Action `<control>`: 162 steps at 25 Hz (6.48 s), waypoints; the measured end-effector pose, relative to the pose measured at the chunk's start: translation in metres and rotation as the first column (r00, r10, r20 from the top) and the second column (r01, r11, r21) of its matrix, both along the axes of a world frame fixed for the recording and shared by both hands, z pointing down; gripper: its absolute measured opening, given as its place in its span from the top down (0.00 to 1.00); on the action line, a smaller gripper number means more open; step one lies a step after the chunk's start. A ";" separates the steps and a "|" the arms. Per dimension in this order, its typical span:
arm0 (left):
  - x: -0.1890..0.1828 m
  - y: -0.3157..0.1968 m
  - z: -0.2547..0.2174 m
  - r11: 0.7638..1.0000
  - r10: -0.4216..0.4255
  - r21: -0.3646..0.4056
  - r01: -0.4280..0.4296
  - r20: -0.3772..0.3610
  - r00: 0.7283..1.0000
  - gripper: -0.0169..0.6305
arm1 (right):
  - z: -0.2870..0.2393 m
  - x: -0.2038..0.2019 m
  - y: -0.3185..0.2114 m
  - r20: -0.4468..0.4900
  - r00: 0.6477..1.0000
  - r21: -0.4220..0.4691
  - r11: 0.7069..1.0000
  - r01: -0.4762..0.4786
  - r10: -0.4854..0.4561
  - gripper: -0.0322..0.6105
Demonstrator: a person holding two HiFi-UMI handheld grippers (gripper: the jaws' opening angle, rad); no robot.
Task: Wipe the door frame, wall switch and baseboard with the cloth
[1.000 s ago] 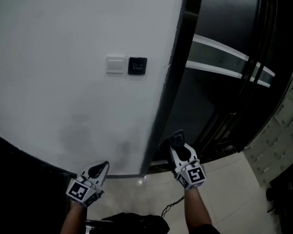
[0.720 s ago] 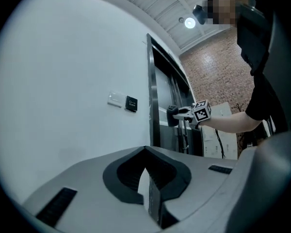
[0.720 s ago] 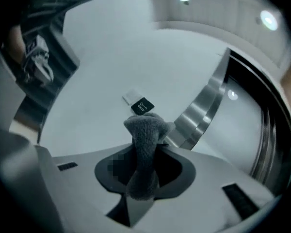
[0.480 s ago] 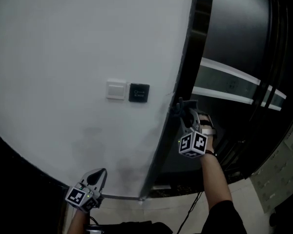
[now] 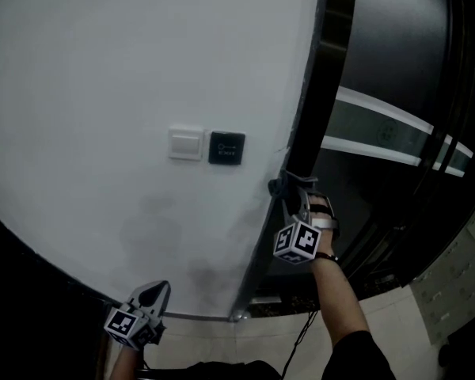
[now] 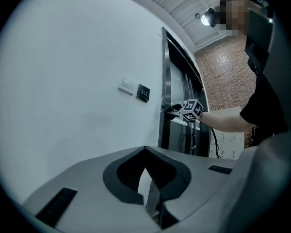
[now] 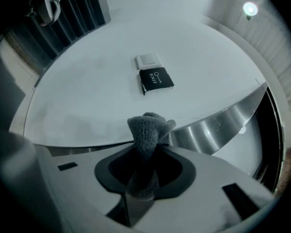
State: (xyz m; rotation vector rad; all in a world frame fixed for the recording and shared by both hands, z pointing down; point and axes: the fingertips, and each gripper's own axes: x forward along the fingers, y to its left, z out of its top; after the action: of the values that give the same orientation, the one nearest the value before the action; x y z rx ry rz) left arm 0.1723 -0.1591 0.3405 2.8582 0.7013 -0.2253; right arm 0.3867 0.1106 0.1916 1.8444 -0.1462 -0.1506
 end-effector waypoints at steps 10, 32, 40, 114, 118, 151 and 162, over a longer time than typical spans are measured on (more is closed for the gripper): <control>0.010 0.013 0.009 0.998 0.050 0.026 -0.051 0.034 0.998 0.97 | 0.039 -0.001 0.002 0.067 0.998 -0.036 0.999 -0.007 0.010 0.80; 0.012 0.003 0.044 1.000 0.007 0.008 -0.008 0.113 0.994 0.97 | 0.126 0.002 0.001 0.163 0.987 -0.091 0.996 0.007 0.008 0.80; 0.006 -0.002 0.050 1.000 -0.023 0.014 0.021 0.127 0.992 0.97 | 0.166 -0.002 0.004 0.226 0.974 -0.072 0.997 0.019 -0.002 0.80; 0.031 0.003 0.055 0.998 -0.058 -0.017 0.063 0.245 0.968 0.97 | -0.006 -0.025 0.018 0.021 1.000 -0.138 0.990 -0.014 0.017 0.81; 0.032 0.002 0.045 0.998 -0.028 -0.041 0.038 0.223 0.974 0.97 | -0.063 -0.029 0.017 -0.097 0.995 -0.110 0.993 -0.046 0.035 0.81; 0.034 0.007 0.058 0.999 -0.035 -0.009 0.039 0.268 0.963 0.97 | 0.072 0.000 0.016 0.136 0.989 -0.119 0.992 -0.049 0.065 0.80; 0.040 0.018 0.063 0.999 -0.046 0.032 0.038 0.289 0.956 0.97 | 0.117 0.000 0.019 0.216 0.975 -0.116 0.993 -0.027 0.052 0.80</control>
State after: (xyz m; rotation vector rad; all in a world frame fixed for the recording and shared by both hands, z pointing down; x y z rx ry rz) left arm 0.2119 -0.1413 0.4032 2.8460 0.5882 0.1969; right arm 0.3865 0.1295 0.3082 1.7465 -0.2660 0.0887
